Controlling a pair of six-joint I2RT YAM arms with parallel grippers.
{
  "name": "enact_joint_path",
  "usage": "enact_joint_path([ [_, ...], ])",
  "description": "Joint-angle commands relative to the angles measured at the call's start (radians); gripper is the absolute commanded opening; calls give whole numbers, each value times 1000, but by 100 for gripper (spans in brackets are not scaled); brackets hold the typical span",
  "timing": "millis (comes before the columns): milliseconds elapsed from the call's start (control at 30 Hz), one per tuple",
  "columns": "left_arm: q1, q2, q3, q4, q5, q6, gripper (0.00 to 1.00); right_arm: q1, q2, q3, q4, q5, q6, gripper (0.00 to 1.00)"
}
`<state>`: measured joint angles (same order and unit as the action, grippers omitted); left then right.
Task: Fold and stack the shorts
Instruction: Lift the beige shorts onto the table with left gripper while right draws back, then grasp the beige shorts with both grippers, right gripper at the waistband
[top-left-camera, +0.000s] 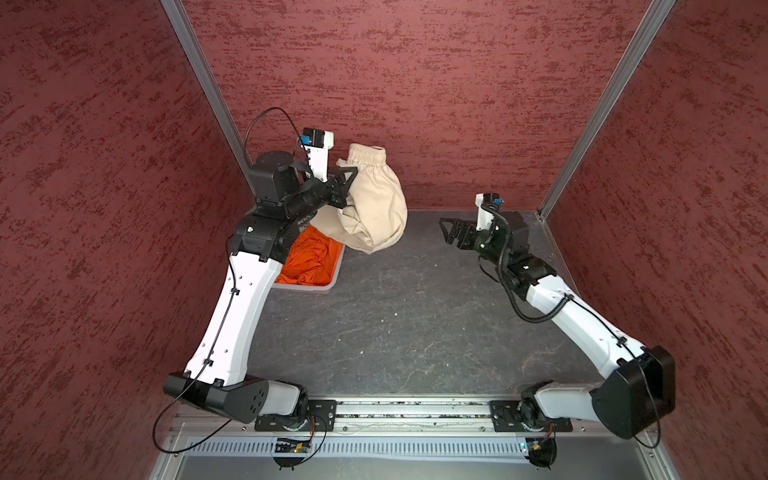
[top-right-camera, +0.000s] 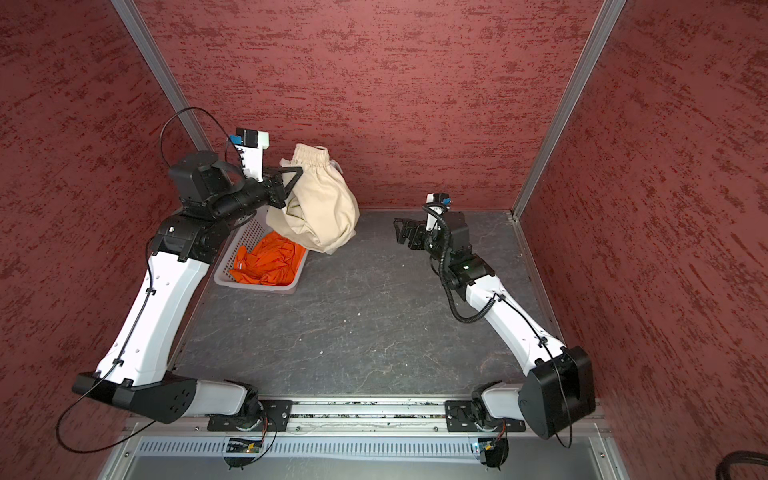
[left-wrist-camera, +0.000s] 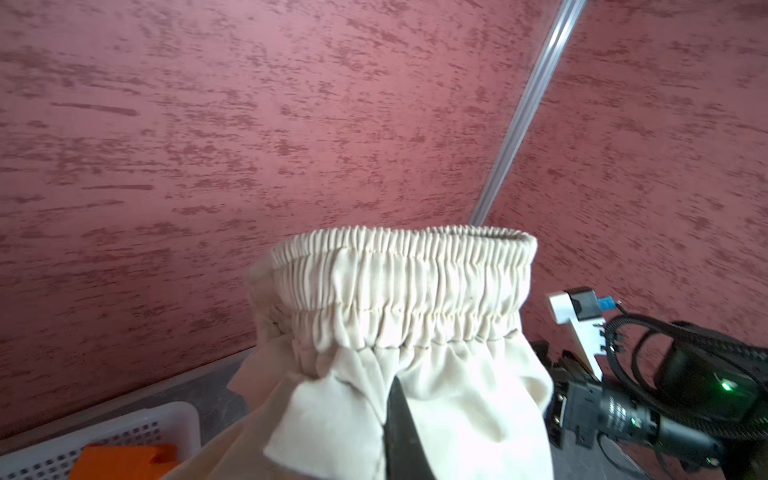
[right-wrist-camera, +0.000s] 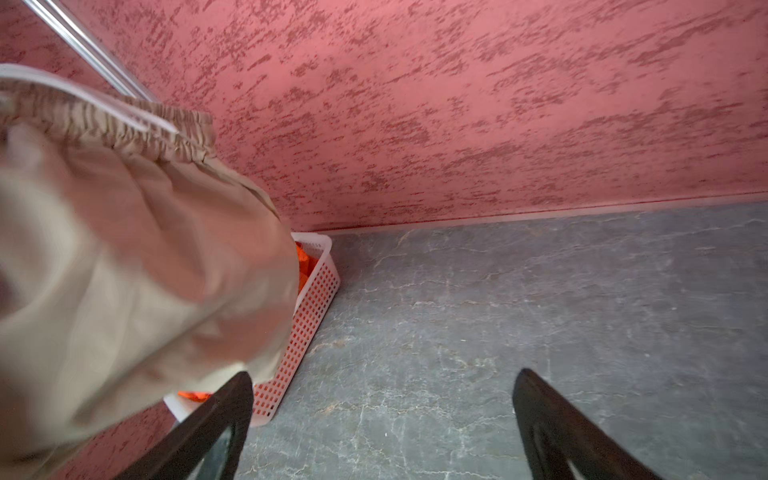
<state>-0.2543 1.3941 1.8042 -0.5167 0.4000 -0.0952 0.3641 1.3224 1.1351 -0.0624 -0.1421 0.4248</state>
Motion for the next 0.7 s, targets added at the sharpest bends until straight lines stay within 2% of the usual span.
enact_joint_path([
  [0,-47,25,-45,-19,-1,46,11,-37,-49,13,-102,22,-29,98],
  [33,-63,35,-73,-16,-14,40,14,-45,-63,6,-127,39,-37,98],
  [67,-80,46,-102,-10,-22,33,23,-49,-76,1,-151,55,-45,98],
  [100,-97,62,-141,0,-25,26,39,-50,-90,-5,-177,73,-57,98],
  [133,-115,79,-176,9,-32,17,65,-49,-100,-12,-206,86,-68,98],
  [167,-128,95,-200,12,-37,9,87,-49,-107,-16,-230,95,-73,98],
  [200,-135,111,-225,13,-40,-3,100,-51,-113,-19,-258,97,-81,98],
  [367,-134,110,-360,38,-101,-68,100,-46,-113,-12,-390,49,-101,97],
  [567,-120,48,-550,69,-98,-156,100,1,-25,11,-483,-57,-87,96],
  [667,-124,32,-646,86,-73,-223,100,11,43,-7,-519,-153,-51,97],
])
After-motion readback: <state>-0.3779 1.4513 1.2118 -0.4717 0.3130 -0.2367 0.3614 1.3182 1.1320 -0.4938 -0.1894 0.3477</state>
